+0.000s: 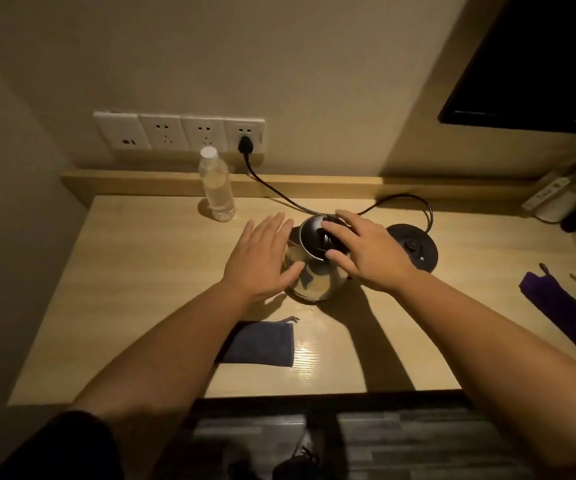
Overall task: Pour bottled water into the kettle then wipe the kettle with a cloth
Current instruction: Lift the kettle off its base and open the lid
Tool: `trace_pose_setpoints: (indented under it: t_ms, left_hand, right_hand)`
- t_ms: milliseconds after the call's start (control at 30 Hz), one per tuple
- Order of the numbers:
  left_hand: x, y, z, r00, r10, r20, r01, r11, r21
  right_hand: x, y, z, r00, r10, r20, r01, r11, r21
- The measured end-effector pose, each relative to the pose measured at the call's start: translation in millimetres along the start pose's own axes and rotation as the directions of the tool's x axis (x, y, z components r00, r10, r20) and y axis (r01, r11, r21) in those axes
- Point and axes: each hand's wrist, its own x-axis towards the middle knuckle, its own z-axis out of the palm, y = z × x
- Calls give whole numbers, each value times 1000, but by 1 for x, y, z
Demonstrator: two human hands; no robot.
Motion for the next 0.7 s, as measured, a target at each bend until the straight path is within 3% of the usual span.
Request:
trace_pose_setpoints:
  t_ms: [367, 700]
  left_hand:
    - [6, 5, 22, 999, -8, -47, 2, 992, -129]
    - [6, 5, 27, 997, -10, -81, 2, 996, -93]
  right_hand:
    - [8, 1, 9, 998, -21, -63, 20, 1000, -18]
    - [10, 2, 8, 996, -17, -91, 18, 1000, 8]
